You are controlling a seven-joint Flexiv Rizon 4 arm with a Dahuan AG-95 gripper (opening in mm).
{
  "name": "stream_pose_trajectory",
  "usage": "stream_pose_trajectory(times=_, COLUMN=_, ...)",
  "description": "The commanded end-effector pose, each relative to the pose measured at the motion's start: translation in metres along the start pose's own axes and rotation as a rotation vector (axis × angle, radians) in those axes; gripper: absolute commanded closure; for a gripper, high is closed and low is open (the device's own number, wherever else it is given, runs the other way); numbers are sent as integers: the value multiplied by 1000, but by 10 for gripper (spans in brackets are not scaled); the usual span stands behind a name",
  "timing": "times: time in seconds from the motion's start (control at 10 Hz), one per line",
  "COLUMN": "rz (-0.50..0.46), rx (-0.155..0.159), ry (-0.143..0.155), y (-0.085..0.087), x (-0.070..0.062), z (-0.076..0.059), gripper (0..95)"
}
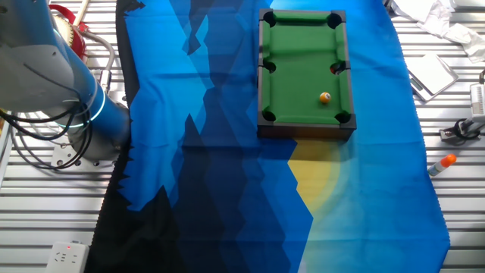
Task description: Hit the pool ball
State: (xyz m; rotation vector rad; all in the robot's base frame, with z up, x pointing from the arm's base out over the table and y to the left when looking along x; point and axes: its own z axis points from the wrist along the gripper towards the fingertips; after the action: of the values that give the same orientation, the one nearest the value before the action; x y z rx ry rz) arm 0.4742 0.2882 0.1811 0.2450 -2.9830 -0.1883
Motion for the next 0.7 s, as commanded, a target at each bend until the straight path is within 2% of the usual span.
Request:
stream_pose_trajectory(times=0.1, rz=-300, rx=119, ry=-7, y=0, x=0, z=0, gripper=950)
stream_pose_trajectory(times=0.5, rz=-293, rx=120, ry=-7, y=0, x=0, z=0, gripper=950)
stream_pose_trajectory(times=0.7, rz=-236, rx=120, ry=-8, y=0, x=0, z=0, gripper=950)
